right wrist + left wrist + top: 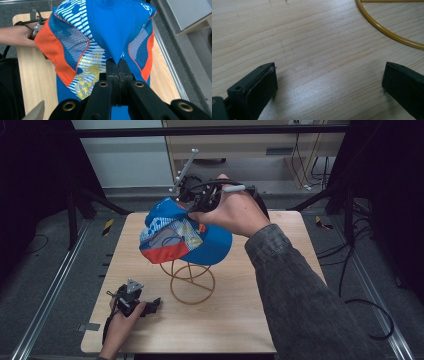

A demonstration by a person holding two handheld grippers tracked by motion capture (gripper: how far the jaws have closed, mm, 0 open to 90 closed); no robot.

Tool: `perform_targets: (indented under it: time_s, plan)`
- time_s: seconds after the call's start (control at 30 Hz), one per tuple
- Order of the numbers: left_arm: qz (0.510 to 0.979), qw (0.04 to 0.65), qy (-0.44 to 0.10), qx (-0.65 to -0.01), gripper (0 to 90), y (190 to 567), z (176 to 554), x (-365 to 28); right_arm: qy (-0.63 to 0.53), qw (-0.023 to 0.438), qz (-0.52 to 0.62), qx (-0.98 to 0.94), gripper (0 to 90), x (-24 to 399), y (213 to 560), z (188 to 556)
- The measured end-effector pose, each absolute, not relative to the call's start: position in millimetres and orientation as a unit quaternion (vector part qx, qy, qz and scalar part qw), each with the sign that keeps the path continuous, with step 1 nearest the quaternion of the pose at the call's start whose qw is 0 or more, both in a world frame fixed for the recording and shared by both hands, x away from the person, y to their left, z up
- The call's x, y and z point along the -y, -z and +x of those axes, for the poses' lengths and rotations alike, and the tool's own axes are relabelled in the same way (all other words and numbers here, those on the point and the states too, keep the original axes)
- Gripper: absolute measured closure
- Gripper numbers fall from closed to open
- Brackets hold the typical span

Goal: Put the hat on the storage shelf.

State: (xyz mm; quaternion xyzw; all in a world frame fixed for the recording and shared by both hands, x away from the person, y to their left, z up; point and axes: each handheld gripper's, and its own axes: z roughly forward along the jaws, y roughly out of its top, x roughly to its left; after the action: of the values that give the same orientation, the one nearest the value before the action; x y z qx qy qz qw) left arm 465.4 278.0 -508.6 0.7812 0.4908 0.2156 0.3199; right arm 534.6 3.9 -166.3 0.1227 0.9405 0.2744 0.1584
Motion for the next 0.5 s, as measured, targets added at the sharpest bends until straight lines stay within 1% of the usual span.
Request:
perform_targets:
  time_s: [0.27, 0.5]
  plan:
    - [0.782, 0.32, -0.216, -0.49, 0.0, 508.7, 465.5, -277.6, -0.265, 0.148, 0.123, -0.945, 90.0, -11.4, 177.2, 541.5]
    - [0.782, 0.32, -0.215, -0.49, 0.0, 508.6, 465.5, -277.5, -0.272, 0.138, 0.115, -0.945, 90.0, -22.4, 178.9, 538.5]
